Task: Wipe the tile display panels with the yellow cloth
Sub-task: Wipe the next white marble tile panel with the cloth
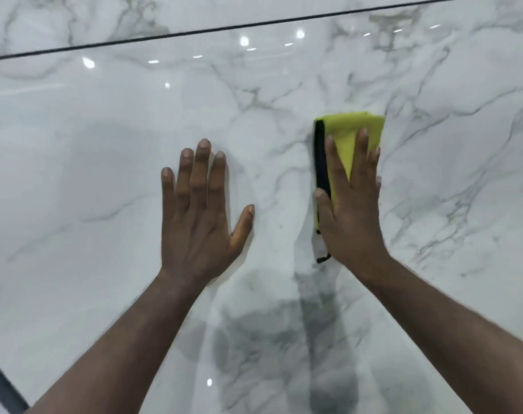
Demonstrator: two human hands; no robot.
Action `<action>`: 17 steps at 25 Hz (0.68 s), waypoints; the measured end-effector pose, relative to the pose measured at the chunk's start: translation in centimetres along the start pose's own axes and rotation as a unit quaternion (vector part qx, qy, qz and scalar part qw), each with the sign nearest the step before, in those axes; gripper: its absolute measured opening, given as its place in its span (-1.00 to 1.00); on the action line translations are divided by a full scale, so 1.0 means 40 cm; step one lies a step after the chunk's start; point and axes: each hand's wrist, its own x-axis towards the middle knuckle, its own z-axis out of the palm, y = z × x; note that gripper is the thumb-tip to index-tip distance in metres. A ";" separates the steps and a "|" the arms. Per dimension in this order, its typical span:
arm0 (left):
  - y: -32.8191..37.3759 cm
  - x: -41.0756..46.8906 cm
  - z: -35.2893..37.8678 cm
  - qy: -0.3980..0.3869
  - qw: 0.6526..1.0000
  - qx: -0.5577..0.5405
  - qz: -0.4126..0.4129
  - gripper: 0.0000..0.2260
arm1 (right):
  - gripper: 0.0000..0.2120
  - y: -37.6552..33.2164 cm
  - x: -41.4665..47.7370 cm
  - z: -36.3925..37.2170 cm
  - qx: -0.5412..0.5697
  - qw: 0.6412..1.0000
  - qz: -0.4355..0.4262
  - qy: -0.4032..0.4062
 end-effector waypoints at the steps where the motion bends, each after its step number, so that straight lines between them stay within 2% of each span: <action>1: 0.022 0.008 0.009 0.000 1.000 0.004 -0.007 -0.24 | -0.28 0.012 -0.015 0.008 -0.023 0.999 -0.044 -0.011; 3: 0.046 0.014 0.035 -0.001 0.999 0.033 -0.020 -0.24 | -0.26 0.061 -0.046 -0.003 -0.072 0.987 -0.140 -0.041; 4: 0.052 0.016 0.045 0.001 0.998 0.047 -0.028 -0.24 | -0.25 0.095 -0.046 -0.017 -0.079 0.984 -0.154 -0.052; 8: 0.054 0.012 0.058 0.013 0.997 0.063 -0.039 -0.22 | -0.26 0.121 -0.013 -0.039 -0.024 0.995 -0.086 -0.035; 14: 0.056 0.011 0.044 -0.008 0.998 0.056 -0.035 -0.23 | -0.28 0.221 -0.080 -0.037 -0.126 0.970 -0.207 -0.035; 15: 0.058 0.008 0.045 -0.009 0.998 0.056 -0.036 -0.22 | -0.30 0.235 -0.076 -0.052 -0.125 0.973 -0.191 -0.036; 17: 0.069 0.014 0.047 -0.001 0.998 0.034 -0.043 -0.21 | -0.32 0.237 -0.032 -0.075 -0.064 0.996 -0.065 0.007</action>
